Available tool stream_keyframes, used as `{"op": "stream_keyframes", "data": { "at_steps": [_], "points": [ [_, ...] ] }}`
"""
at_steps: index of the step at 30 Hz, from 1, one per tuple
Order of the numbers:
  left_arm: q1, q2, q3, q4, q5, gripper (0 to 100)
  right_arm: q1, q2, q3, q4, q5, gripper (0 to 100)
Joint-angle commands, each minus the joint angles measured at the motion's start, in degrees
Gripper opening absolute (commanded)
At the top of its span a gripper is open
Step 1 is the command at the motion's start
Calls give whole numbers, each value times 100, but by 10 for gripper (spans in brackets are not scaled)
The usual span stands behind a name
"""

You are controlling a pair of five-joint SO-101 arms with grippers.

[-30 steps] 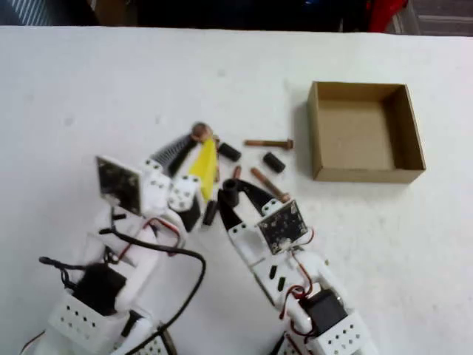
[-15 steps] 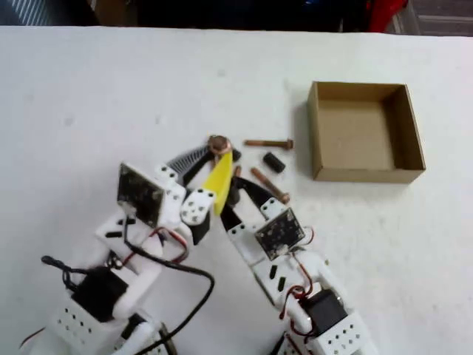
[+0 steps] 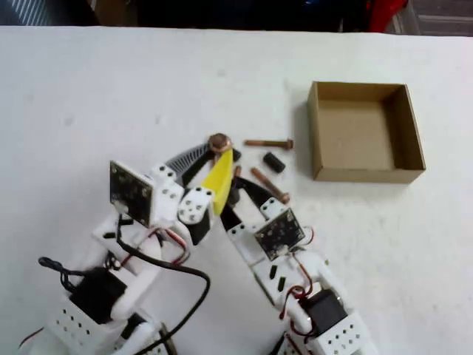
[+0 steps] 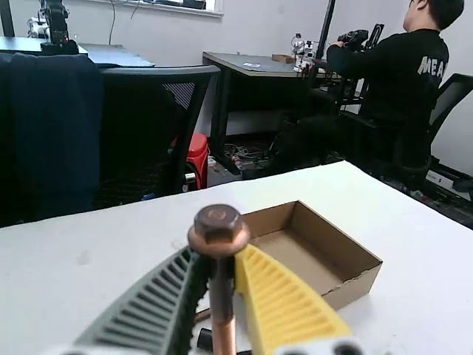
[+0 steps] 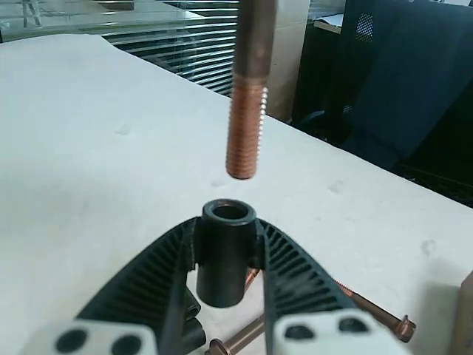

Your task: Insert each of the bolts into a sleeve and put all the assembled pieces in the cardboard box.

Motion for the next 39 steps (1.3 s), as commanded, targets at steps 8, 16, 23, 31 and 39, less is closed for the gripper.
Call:
{"op": "stream_keyframes", "data": {
  "at_steps": [8, 16, 23, 31, 39],
  "points": [
    [92, -119, -334, 70, 132, 24, -13, -110, -97, -251, -229, 17],
    [92, -119, -88, 26, 141, 24, 251, -110, -105, -400, -255, 17],
    [101, -119, -88, 18, 141, 24, 251, -110, -105, -382, -264, 17],
    [101, -101, -88, 18, 141, 24, 242, -110, -105, -382, -264, 17],
    [101, -92, 114, -457, 105, 24, 242, -110, -105, -374, -264, 17]
  ]
}}
